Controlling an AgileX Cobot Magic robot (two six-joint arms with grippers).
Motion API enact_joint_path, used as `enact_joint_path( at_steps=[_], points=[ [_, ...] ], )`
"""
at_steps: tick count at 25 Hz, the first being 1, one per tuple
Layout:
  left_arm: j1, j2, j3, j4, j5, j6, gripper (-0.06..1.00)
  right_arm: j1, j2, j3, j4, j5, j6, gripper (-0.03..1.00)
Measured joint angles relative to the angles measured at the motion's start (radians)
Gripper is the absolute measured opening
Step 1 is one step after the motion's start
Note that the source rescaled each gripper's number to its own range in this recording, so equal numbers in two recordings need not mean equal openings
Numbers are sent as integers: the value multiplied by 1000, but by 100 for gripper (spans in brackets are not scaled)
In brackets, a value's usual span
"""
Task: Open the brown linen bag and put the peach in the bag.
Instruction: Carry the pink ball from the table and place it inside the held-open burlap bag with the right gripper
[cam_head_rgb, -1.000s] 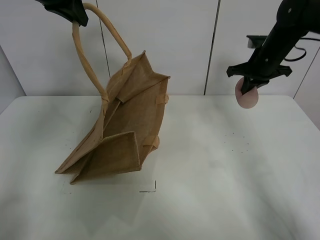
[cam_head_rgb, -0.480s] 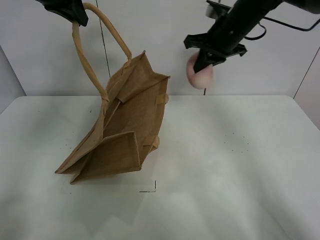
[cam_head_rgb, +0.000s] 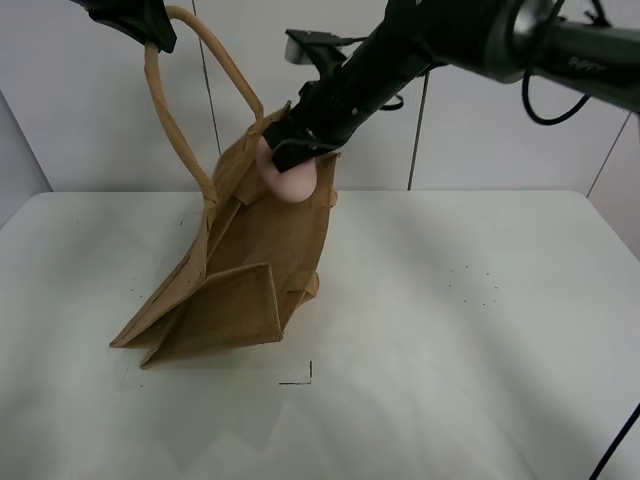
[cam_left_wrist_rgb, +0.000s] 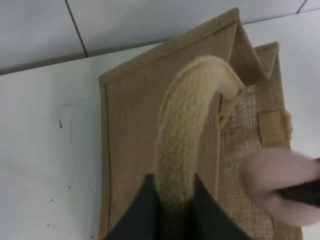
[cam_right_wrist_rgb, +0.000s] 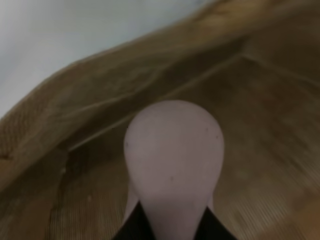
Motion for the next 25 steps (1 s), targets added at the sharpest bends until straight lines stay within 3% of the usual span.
enact_joint_path(
  at_steps=[6, 12, 18, 22, 24, 25],
  points=[
    [0, 0, 0, 0, 0, 0, 0, 0, 153, 0, 206, -85, -175, 0],
    [0, 0, 0, 0, 0, 0, 0, 15, 259, 0, 224, -119, -198, 0],
    [0, 0, 0, 0, 0, 0, 0, 73, 298, 0, 246, -253, -219, 0],
    [0, 0, 0, 0, 0, 0, 0, 82, 307, 0, 254, -268, -222, 0],
    [0, 0, 0, 0, 0, 0, 0, 82, 307, 0, 253, -264, -222, 4],
    [0, 0, 0, 0, 0, 0, 0, 82, 307, 0, 253, -262, -222, 12]
  ],
)
